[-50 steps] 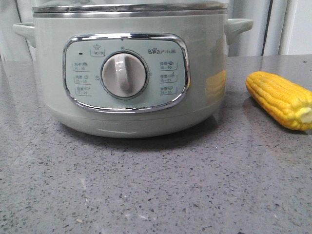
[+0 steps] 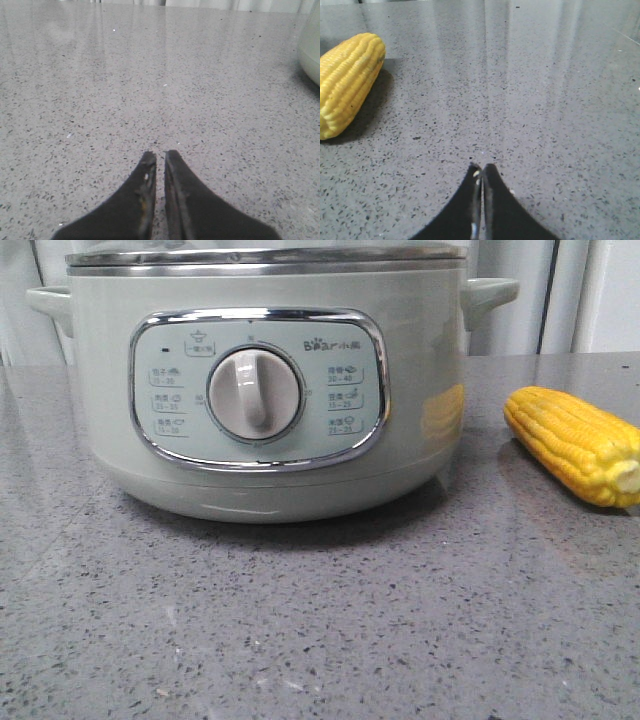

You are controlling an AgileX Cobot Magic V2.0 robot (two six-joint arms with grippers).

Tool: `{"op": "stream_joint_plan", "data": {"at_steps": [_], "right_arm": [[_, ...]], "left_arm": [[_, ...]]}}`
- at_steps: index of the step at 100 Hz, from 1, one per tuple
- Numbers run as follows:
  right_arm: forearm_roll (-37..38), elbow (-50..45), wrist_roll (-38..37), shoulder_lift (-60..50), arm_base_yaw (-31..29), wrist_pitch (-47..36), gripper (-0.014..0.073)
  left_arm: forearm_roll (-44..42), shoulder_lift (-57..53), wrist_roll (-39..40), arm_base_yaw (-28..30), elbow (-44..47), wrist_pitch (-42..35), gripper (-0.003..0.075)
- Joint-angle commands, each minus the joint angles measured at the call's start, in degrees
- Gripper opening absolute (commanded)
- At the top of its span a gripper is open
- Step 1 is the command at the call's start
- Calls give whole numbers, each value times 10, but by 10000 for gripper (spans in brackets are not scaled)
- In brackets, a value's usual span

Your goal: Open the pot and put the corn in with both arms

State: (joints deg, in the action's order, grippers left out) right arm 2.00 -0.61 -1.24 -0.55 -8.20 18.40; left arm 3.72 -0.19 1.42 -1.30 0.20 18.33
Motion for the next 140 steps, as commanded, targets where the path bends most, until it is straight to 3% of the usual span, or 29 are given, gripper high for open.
{"op": "stream_joint_plan", "data": {"at_steps": [1,52,80,118,140], "right_arm": [[-1,-10,0,-14,-4,-11,-64],[-1,-10,0,-14,-4,-11,-64],[-1,-10,0,-14,-4,-32,-64],[3,-10,-1,-14,-4,-115,-64],[7,-7,-1,-13,-4,-199,-64]], "left_arm": [[3,-18,0,1,11,-29,-20],[-51,-18,0,1,11,-45,-20],[-37,-18,0,1,11,-129,-20],[-41,-18,0,1,11,-169,-20],[-37,-18,0,1,4,-245,-20]]}}
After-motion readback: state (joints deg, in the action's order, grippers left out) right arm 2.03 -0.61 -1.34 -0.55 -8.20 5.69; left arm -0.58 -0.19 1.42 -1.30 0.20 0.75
